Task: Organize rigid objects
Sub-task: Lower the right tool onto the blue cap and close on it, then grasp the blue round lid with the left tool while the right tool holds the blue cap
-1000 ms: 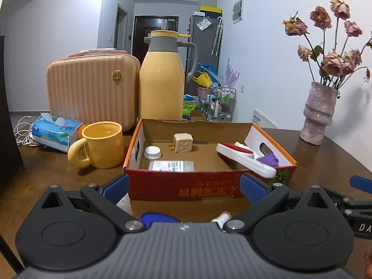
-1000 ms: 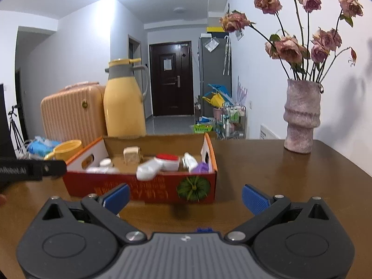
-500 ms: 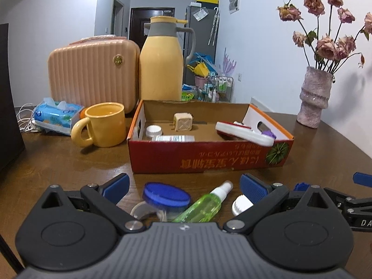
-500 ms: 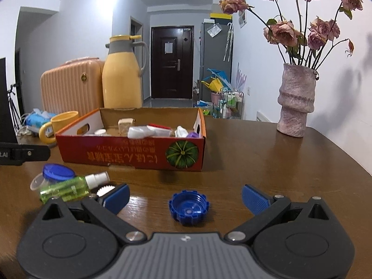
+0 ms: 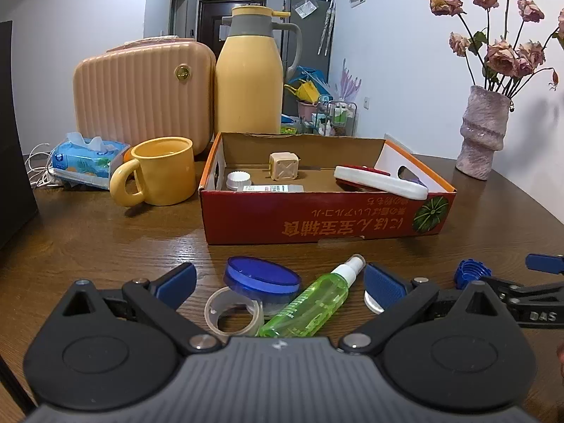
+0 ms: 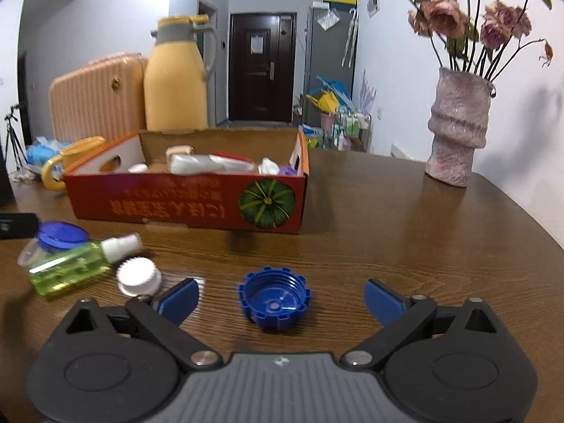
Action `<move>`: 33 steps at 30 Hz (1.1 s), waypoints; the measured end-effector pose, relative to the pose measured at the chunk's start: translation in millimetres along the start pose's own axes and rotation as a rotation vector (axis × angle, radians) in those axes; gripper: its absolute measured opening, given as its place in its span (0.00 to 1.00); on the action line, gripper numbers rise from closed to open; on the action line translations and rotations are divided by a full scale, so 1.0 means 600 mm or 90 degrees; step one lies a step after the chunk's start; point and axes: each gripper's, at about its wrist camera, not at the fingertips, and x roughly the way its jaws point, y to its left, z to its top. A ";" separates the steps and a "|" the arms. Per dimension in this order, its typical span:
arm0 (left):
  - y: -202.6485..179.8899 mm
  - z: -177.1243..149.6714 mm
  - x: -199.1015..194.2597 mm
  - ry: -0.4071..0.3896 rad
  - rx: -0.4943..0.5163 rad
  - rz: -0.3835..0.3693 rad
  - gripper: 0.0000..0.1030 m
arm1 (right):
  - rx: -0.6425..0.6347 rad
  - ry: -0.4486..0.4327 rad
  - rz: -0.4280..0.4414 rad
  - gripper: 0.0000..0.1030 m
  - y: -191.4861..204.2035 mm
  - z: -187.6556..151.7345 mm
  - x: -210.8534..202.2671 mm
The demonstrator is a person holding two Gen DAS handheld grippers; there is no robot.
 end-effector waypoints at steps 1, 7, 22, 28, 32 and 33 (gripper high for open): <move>0.001 0.000 0.002 0.002 -0.001 0.001 1.00 | 0.001 0.008 0.000 0.92 -0.002 0.001 0.009; 0.003 0.000 0.010 0.012 -0.004 0.001 1.00 | 0.012 0.035 0.014 0.85 -0.009 0.002 0.045; 0.001 -0.002 0.020 0.022 0.002 0.010 1.00 | 0.043 0.017 0.024 0.52 -0.012 -0.006 0.044; 0.011 0.002 0.016 0.013 -0.009 0.016 1.00 | 0.053 -0.030 0.012 0.52 -0.011 -0.006 0.015; 0.021 0.008 0.016 0.012 -0.019 0.019 1.00 | 0.062 -0.048 0.011 0.52 -0.010 -0.006 0.004; 0.023 0.010 0.016 0.013 -0.021 0.020 1.00 | 0.064 -0.050 0.011 0.52 -0.010 -0.007 0.001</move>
